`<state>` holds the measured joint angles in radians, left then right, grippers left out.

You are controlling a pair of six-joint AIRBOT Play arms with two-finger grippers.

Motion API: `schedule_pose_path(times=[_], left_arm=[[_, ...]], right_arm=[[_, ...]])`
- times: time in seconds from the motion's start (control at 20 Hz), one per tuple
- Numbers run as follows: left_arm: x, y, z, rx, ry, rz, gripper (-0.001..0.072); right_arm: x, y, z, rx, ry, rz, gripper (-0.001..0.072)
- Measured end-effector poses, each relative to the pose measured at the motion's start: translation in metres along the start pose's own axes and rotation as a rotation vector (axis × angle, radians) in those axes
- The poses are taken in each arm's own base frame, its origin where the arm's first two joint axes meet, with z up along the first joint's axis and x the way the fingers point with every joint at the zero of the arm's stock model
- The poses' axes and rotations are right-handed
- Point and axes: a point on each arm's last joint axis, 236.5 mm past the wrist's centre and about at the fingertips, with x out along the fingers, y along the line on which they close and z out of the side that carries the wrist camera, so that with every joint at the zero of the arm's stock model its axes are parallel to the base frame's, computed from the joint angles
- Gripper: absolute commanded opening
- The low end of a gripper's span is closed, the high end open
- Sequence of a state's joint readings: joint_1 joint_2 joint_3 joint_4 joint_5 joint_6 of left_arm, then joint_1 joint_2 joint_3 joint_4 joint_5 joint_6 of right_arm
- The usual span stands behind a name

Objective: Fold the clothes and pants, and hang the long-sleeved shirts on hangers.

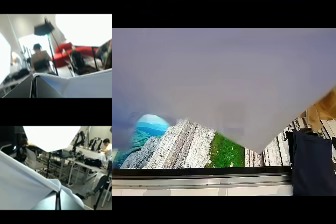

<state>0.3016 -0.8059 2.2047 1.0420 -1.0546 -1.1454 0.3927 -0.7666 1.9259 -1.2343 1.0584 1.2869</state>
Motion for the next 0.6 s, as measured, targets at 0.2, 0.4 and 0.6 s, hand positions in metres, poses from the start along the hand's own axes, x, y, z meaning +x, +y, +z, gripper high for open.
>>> schedule_pose_path(times=[0.2,0.4,0.6], left_arm=[[0.044,0.013,-0.067,-0.082,0.127,-0.013,0.0005],[0.122,0.015,-0.28,-0.25,0.518,-0.1,0.0006],[0.158,-0.005,-0.488,-0.406,0.823,-0.186,0.0006]], right_arm=[[0.05,-0.025,-0.036,-0.004,0.121,-0.044,0.002],[0.149,-0.07,-0.164,0.022,0.438,-0.092,0.0021],[0.236,-0.126,-0.331,0.084,0.686,-0.151,0.0021]])
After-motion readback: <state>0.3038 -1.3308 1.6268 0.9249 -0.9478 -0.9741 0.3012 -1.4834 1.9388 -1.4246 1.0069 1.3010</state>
